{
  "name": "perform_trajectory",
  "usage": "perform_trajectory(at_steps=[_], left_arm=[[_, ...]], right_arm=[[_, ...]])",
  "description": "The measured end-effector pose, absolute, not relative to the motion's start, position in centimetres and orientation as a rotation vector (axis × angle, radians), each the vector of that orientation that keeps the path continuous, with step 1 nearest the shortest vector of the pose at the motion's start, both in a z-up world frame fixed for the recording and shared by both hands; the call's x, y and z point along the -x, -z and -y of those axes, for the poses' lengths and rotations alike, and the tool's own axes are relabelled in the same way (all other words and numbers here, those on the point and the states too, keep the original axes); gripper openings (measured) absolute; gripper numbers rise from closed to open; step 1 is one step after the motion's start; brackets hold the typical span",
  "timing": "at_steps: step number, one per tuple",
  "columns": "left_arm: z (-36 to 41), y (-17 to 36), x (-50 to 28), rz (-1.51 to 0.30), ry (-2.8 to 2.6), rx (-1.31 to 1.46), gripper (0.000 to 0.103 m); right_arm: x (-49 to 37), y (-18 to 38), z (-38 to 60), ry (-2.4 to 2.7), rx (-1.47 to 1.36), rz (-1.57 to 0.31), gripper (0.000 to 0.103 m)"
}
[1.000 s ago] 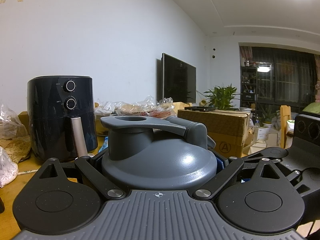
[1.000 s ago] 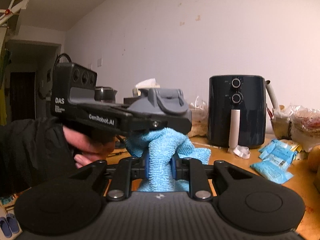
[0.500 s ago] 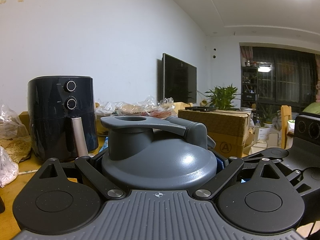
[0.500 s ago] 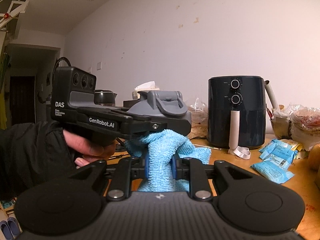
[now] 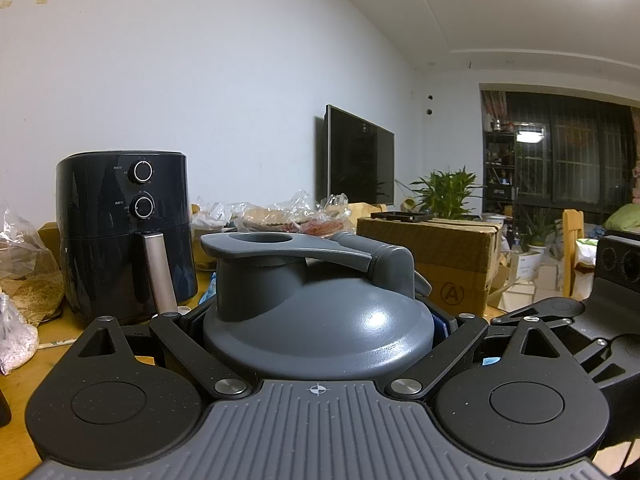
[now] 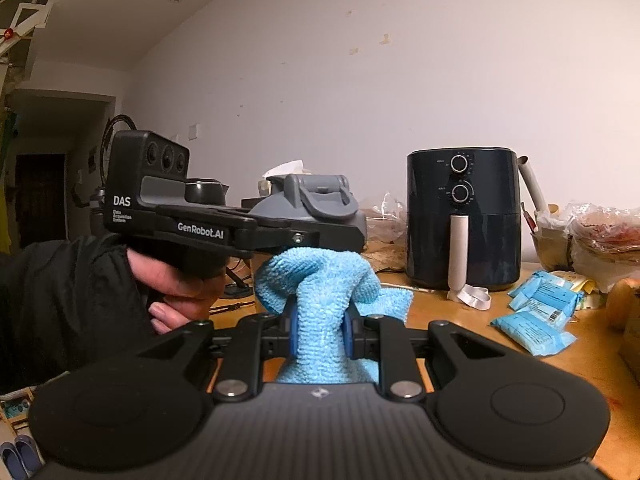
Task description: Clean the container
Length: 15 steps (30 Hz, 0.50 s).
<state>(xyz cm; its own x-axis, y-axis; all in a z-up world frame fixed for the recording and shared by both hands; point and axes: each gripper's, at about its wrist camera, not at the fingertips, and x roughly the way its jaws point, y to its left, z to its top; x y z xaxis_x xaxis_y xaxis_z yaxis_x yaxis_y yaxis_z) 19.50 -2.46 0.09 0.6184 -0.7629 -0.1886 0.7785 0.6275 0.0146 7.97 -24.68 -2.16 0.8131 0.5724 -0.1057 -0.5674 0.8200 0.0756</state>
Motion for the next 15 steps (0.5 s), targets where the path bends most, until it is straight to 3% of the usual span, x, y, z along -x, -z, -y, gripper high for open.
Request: perform_trajectory(at_steps=[15], left_arm=[[2.4,-0.2,-19.5,-0.178,0.882,-0.104,0.096]], right_arm=[[-5.5,1.9,26.5,-0.593,-0.038,-0.101,0.018]])
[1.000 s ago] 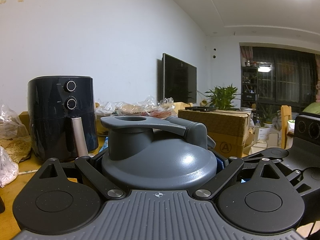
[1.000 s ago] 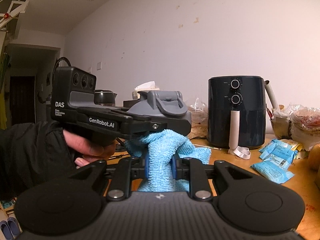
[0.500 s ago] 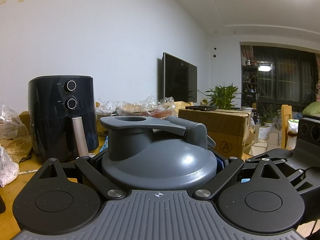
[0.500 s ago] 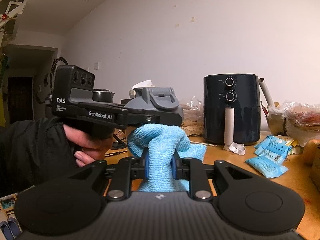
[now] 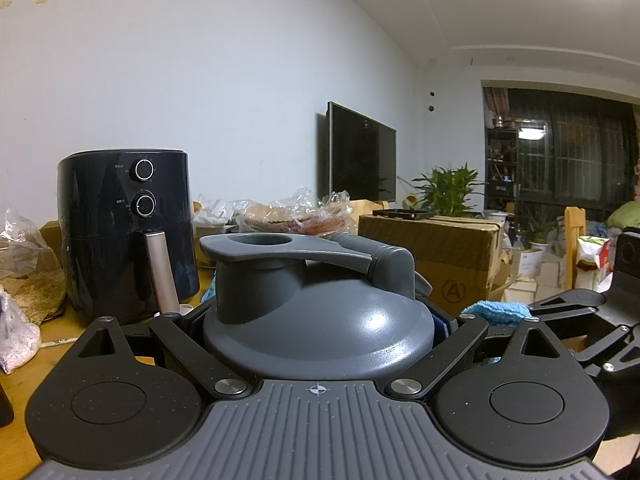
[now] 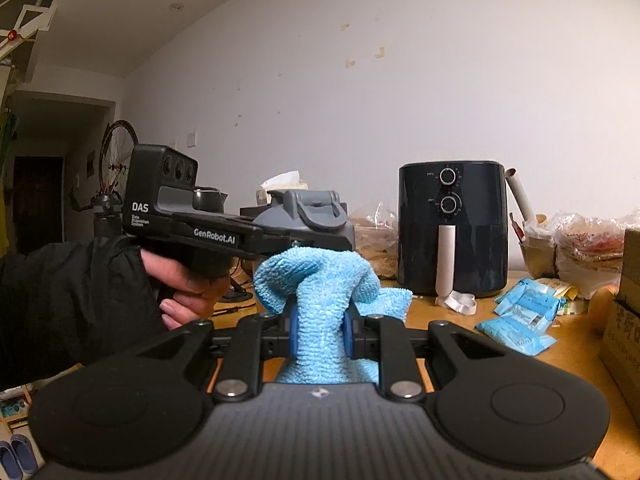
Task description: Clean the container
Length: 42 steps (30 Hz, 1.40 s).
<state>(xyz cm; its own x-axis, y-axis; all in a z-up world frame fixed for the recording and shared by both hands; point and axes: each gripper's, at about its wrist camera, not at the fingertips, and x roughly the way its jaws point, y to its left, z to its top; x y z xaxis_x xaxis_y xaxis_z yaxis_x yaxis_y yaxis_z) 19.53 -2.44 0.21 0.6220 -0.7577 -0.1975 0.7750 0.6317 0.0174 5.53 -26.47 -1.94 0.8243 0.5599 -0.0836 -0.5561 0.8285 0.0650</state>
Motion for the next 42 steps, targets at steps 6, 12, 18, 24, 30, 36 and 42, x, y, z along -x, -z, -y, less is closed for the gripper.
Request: perform_trajectory(at_steps=[6,12,18,24,30,36,42], left_arm=[[2.7,-0.2,-19.2,-0.161,0.851,-0.142,0.103],[3.1,-0.3,-18.8,-0.158,0.819,-0.178,0.103],[3.6,-0.2,-18.6,-0.174,0.780,-0.196,0.103],[4.3,0.3,-18.1,-0.174,0.710,-0.203,0.103],[4.8,0.3,-17.0,-0.160,0.624,-0.174,0.103],[5.1,-0.2,-16.0,-0.145,0.556,-0.100,0.103],[6.3,-0.7,-15.3,-0.146,0.414,-0.058,0.103]], right_arm=[[-5.3,2.2,26.7,-0.588,-0.049,-0.106,0.018],[-5.3,2.2,26.7,-0.589,-0.055,-0.104,0.018],[-5.4,2.3,26.7,-0.588,-0.056,-0.106,0.018],[-5.3,2.4,26.8,-0.584,-0.053,-0.109,0.018],[-5.4,2.5,26.8,-0.579,-0.055,-0.115,0.018],[-5.4,2.6,26.8,-0.577,-0.054,-0.119,0.018],[-5.5,2.7,26.7,-0.582,-0.051,-0.126,0.018]])
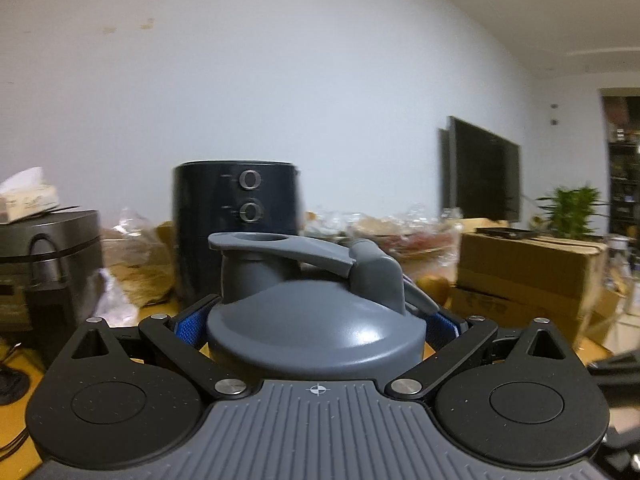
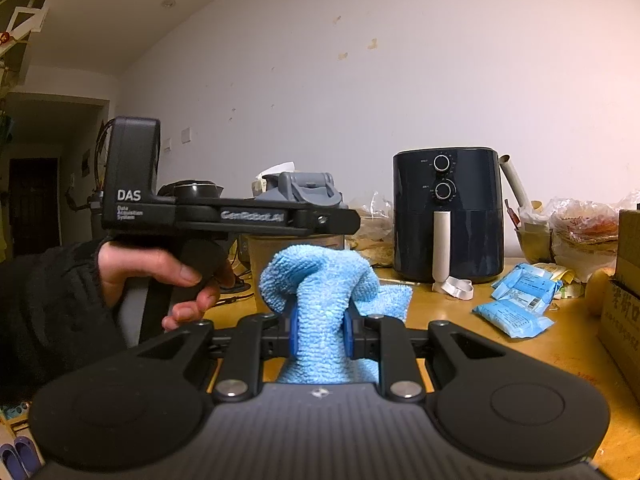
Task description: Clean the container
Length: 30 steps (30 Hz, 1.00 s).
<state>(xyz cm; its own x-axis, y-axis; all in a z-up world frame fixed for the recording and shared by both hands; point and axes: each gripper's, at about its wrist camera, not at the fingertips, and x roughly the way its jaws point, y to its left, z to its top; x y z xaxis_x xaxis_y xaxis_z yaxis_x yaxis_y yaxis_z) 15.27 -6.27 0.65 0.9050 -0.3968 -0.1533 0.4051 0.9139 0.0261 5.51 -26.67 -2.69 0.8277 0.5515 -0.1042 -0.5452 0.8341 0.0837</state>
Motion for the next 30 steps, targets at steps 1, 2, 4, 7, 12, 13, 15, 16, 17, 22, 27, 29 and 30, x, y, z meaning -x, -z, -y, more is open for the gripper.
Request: perform_trajectory(at_steps=[1,2,4,7,12,13,15,16,17,22,27,29,30], left_arm=[[6.5,-0.7,-15.2,-0.147,0.398,-0.058,0.103],[6.7,-0.7,-15.1,-0.146,0.382,-0.059,0.103],[7.2,-0.8,-14.9,-0.142,0.349,-0.067,0.103],[8.1,-0.7,-14.6,-0.131,0.278,-0.093,0.103],[9.0,-0.7,-14.2,-0.110,0.200,-0.095,0.103],[9.2,-0.7,-14.1,-0.108,0.181,-0.100,0.103],[9.5,-0.8,-14.1,-0.099,0.147,-0.098,0.103],[9.6,-0.8,-14.1,-0.092,0.135,-0.092,0.103],[9.7,-0.8,-14.0,-0.088,0.127,-0.089,0.103],[10.3,-0.8,-14.3,-0.106,0.069,-0.082,0.103],[10.8,-0.9,-14.3,-0.121,0.010,-0.068,0.103],[11.1,-0.9,-14.2,-0.124,-0.012,-0.067,0.103],[11.2,-1.0,-14.2,-0.126,-0.022,-0.066,0.103]], right_arm=[[-5.5,2.7,26.7,-0.583,-0.051,-0.127,0.018],[-5.5,2.7,26.7,-0.583,-0.051,-0.127,0.018],[-5.5,2.7,26.7,-0.582,-0.052,-0.127,0.018],[-5.5,2.7,26.8,-0.579,-0.054,-0.130,0.018],[-5.5,2.8,26.9,-0.579,-0.057,-0.134,0.018],[-5.5,2.8,26.9,-0.579,-0.058,-0.135,0.018],[-5.5,2.8,26.9,-0.579,-0.061,-0.136,0.018],[-5.5,2.8,26.9,-0.578,-0.062,-0.135,0.018],[-5.5,2.8,26.9,-0.577,-0.062,-0.137,0.018],[-5.6,2.9,26.9,-0.577,-0.063,-0.139,0.018],[-5.5,2.9,27.0,-0.575,-0.066,-0.140,0.018],[-5.5,2.9,27.0,-0.576,-0.066,-0.141,0.018],[-5.5,2.9,27.0,-0.576,-0.066,-0.142,0.018]])
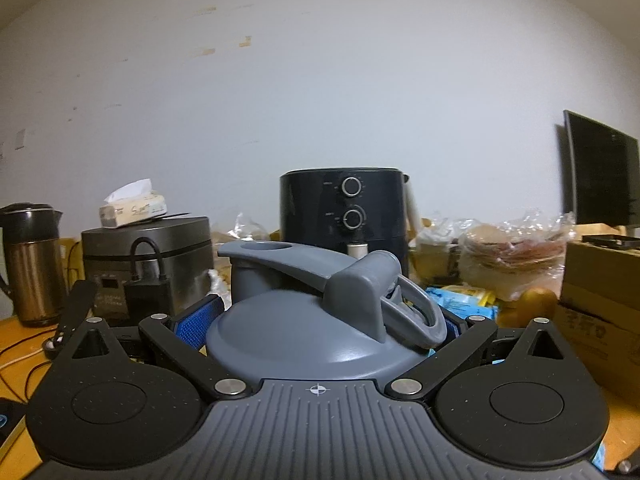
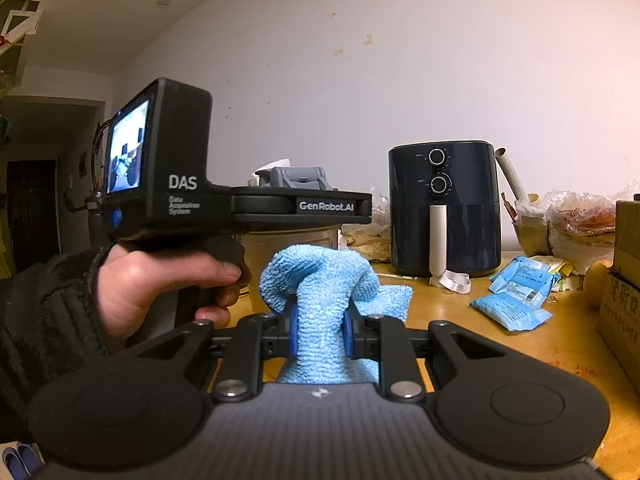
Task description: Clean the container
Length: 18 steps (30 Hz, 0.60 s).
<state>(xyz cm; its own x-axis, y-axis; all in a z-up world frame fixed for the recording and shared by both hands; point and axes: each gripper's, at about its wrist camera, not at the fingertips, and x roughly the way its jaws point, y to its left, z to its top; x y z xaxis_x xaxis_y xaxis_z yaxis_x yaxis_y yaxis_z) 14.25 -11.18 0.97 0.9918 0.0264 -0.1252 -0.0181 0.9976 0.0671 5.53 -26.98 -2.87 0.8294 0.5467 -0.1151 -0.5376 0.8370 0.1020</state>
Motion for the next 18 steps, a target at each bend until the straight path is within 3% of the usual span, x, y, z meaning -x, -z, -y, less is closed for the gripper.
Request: perform_trajectory(at_steps=[14,18], left_arm=[[12.4,-1.1,-14.4,-0.147,-0.161,-0.057,0.103],[12.8,-1.2,-14.5,-0.151,-0.175,-0.062,0.095]], right_arm=[[-5.3,2.9,27.3,-0.567,-0.072,-0.146,0.018],[-5.3,3.0,27.4,-0.565,-0.077,-0.148,0.018]])
